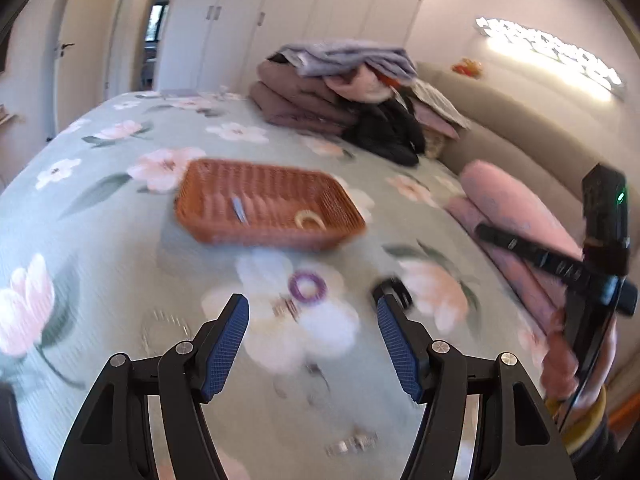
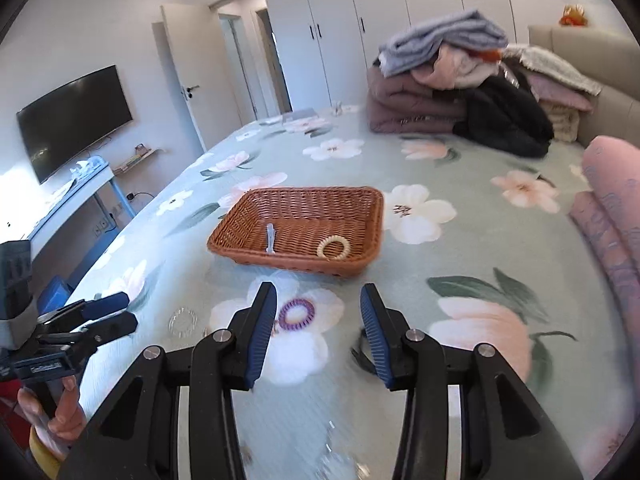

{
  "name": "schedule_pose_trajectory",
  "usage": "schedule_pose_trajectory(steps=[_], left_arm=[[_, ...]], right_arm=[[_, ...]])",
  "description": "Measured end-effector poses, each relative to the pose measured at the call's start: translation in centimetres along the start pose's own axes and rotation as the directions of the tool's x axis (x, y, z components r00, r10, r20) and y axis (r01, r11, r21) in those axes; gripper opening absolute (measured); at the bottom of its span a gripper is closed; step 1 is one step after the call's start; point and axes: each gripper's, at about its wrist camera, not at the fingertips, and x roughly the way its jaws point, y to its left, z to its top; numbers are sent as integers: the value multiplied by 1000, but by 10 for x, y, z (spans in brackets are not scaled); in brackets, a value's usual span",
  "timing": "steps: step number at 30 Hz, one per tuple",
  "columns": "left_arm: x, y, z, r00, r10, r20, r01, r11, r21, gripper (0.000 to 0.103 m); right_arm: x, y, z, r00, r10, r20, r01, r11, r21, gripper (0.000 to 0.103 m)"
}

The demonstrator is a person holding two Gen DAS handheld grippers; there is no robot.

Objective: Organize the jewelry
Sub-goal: 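Grasp the silver hair clip with the left tool while the right tool grasps the red string bracelet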

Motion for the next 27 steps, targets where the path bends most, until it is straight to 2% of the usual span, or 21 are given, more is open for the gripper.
schedule_pose_trajectory(steps=[5,11,13,17,21,23,27], left_arm=[[2,-15,-58,997,-70,-28,71,997,10,68],[22,-37,-100,985,-76,-157,97,986,137,65],[27,-36,-107,980,-72,-183,103,981,166,64],[43,-38,-116,962,-114,-247,170,961,219,63],[68,-40,-119,949,-63,-308,150,951,270,61],[76,-39,-121,939,-56,-340,160,945,286,58],[80,-43,-118,931,-64,-359,189,927,324,56]], right_arm=[[-50,-22,-51,995,-83,53,84,996,-19,47],[-70,-60,-115,995,-97,-4,97,994,54,47],[-70,-72,-136,994,-105,-32,107,992,73,47],[-58,-86,-167,991,-98,-93,107,990,91,47],[-44,-91,-180,985,-68,-155,84,992,99,47],[-37,-89,-183,981,-69,-181,84,993,80,47],[-30,-84,-187,979,-51,-198,65,996,67,47]])
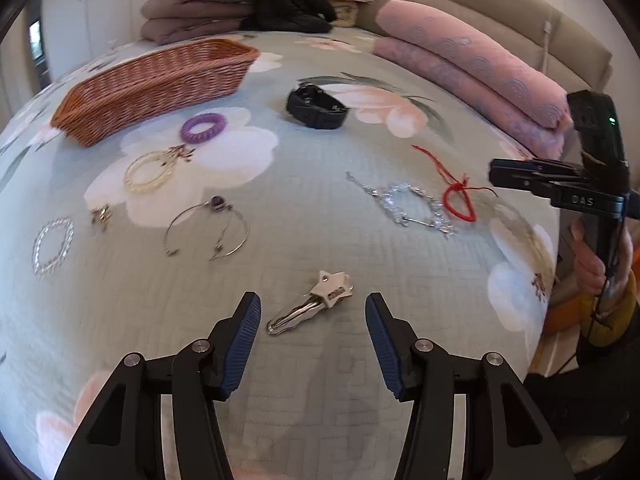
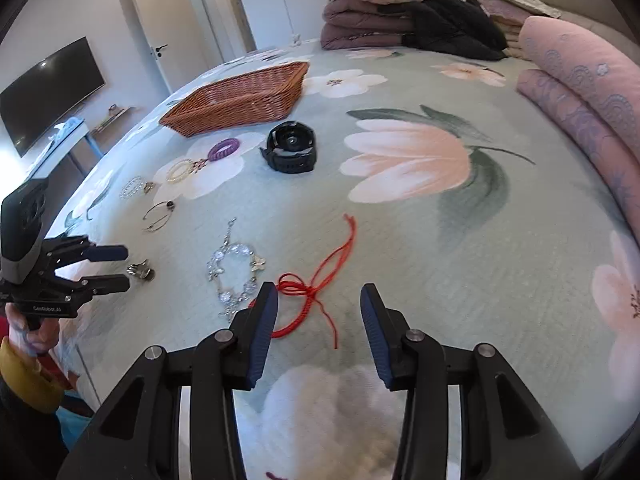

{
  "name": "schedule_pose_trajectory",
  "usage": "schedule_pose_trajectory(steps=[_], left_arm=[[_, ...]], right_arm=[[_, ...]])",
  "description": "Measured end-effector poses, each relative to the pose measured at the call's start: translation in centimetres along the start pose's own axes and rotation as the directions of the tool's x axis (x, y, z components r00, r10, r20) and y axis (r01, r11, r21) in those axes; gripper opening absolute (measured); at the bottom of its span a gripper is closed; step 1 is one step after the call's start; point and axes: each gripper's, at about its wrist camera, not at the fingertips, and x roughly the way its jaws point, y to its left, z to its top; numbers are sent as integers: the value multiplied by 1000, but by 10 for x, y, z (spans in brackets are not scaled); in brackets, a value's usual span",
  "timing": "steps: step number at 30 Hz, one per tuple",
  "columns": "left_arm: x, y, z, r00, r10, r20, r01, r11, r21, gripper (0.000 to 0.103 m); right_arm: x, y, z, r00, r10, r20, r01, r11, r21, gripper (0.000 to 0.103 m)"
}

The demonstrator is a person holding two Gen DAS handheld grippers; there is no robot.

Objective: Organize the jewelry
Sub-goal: 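Grasp the silver hair clip with the left tool while the right tool grasps the red string bracelet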

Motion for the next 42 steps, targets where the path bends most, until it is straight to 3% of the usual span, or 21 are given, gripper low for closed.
schedule_pose_trajectory(steps=[5,9,14,16,26,31,42], left_arm=[[5,-9,9,999,5,-39,-1,995,95,48],[12,-9,11,998,16,-66,-8,993,115,44],[16,-1,10,998,-12,-69,19,995,94,38],[16,0,10,997,-14,-70,20,996,88,35],[16,-1,7,998,-11,-67,16,998,69,34],[16,-4,6,998,-4,-62,6,999,40,19],[14,-3,5,999,-12,-43,11,999,-38,16]], right_arm=[[12,10,1,999,-19,-32,18,999,-39,47],[26,17,-1,997,-22,-77,17,998,-66,47],[40,21,-1,994,-61,-86,53,995,-85,42],[43,23,1,993,-89,-79,81,992,-99,32],[47,24,3,992,-108,-64,101,990,-103,18],[47,24,2,992,-115,-54,108,988,-113,11],[41,20,2,995,-96,-39,91,990,-107,8]])
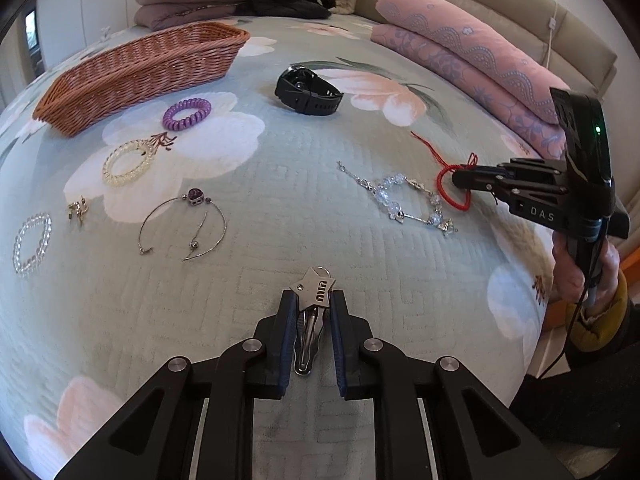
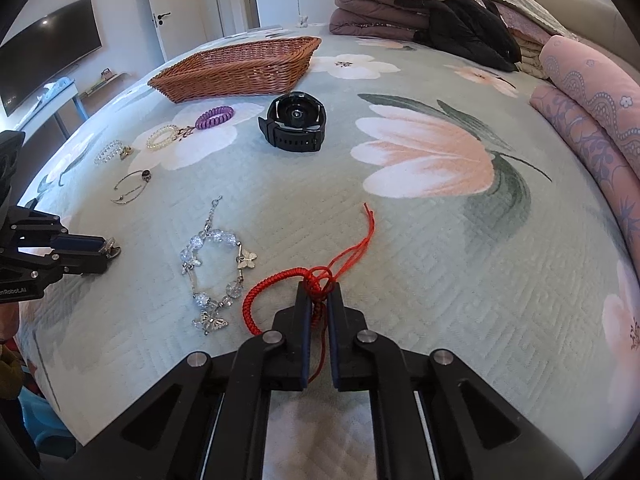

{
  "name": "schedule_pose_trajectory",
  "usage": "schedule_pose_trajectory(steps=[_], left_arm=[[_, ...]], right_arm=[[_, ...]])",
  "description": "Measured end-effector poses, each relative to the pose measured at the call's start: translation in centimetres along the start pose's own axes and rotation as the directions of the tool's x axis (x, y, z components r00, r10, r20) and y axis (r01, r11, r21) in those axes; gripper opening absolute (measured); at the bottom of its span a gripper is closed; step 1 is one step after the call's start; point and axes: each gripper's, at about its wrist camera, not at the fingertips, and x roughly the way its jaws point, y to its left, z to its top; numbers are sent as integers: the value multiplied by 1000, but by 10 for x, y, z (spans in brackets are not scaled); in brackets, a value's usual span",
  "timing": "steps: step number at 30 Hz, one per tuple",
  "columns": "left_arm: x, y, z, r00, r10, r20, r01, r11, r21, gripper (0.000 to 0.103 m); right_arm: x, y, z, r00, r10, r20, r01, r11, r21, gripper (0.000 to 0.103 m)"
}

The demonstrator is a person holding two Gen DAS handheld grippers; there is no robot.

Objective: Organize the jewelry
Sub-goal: 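Grasp the silver hair clip with the left tool while the right tool grasps the red string bracelet, then carry the silver clip and red string into the wicker basket and release both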

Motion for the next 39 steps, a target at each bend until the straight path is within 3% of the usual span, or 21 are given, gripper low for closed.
schedule_pose_trajectory(steps=[23,30,39], left_arm=[[-23,6,19,998,21,56,-18,998,-54,17],[-43,15,45,995,39,87,-34,998,-55,17],[-77,45,95,985,80,150,-72,996,-57,17]], right_arm=[[-29,8,25,998,1,55,2,999,-43,8],[-53,21,57,994,-21,108,31,996,-85,8],[-63,42,131,981,-7,194,30,993,-116,8]])
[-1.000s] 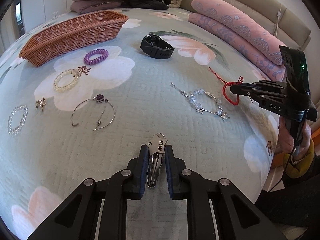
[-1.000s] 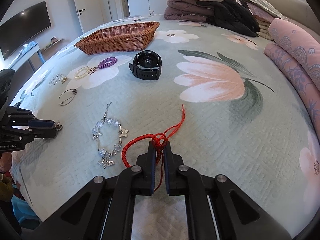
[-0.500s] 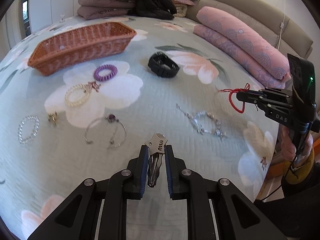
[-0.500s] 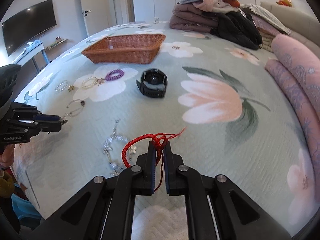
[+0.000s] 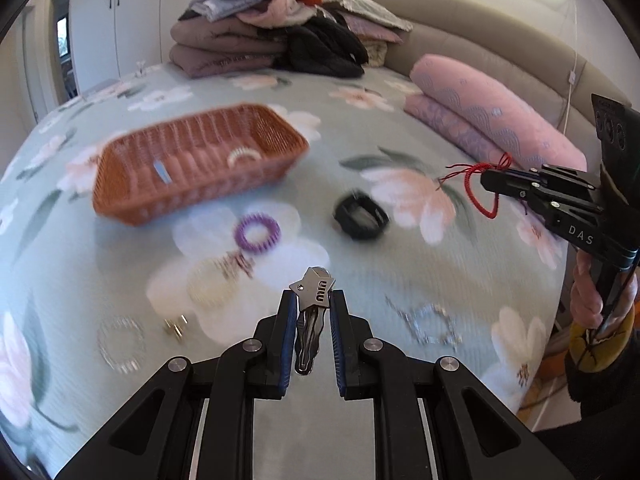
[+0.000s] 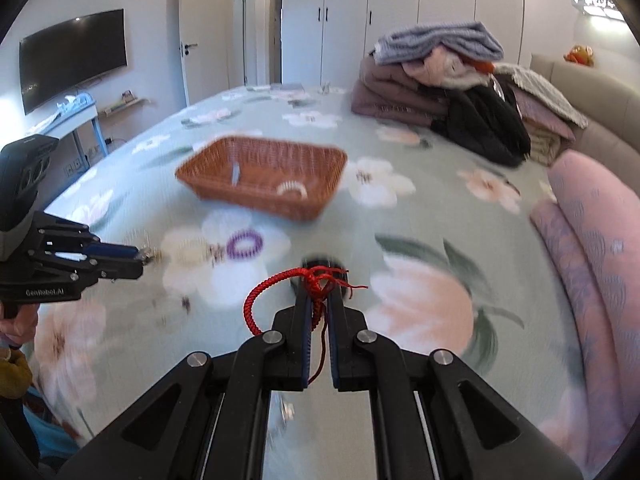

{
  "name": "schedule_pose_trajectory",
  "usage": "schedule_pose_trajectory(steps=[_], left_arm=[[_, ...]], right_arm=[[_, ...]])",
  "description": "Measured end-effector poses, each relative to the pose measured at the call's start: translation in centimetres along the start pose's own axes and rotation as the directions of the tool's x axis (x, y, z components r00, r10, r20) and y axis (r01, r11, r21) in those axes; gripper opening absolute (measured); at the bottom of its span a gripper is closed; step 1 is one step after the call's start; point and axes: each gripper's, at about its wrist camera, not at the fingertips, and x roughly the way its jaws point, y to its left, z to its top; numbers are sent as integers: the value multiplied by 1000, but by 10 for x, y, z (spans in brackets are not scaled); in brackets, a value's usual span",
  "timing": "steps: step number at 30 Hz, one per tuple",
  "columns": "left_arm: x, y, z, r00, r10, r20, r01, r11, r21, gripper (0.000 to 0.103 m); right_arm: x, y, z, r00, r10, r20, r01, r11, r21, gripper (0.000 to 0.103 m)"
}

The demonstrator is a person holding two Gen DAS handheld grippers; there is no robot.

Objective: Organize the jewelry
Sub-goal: 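Carry the silver clip and red string into the wicker basket and release both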

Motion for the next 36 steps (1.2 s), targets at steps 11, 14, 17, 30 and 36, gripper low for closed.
schedule_pose_trajectory(steps=[11,14,17,30,36], left_arm=[[26,80,90,997,45,70,-34,989,-144,16],[48,103,110,995,35,91,-15,978,-206,16],[71,117,122,996,29,89,-6,969,-245,16],[130,133,131,993,75,88,-47,956,-290,16],[153,143,139,994,92,67,-65,943,-326,16]], right_arm=[[77,3,107,994,93,64,-101,987,125,8],[106,6,119,993,108,46,-113,982,149,8],[133,8,128,995,95,34,-99,983,156,8],[227,-9,132,996,63,-58,-47,968,248,8],[257,-16,125,994,53,-99,-23,961,277,8]])
